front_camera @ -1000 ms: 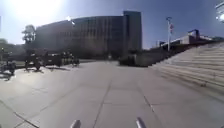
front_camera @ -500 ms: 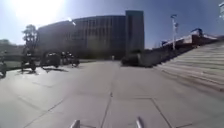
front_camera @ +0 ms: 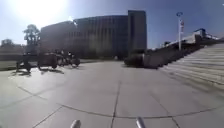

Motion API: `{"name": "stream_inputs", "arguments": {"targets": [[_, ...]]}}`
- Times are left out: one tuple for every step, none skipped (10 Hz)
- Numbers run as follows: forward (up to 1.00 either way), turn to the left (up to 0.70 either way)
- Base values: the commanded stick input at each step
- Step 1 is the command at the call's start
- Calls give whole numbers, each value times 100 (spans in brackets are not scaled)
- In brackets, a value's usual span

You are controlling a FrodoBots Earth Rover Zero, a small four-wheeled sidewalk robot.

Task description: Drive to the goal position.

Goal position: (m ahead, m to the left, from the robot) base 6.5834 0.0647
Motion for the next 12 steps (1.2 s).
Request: {"name": "stream_inputs", "arguments": {"targets": [[100, 0], [100, 0], [100, 0], [100, 0], [100, 0], [100, 0], [100, 0], [100, 0], [100, 0], [100, 0], [100, 0], [100, 0]]}}
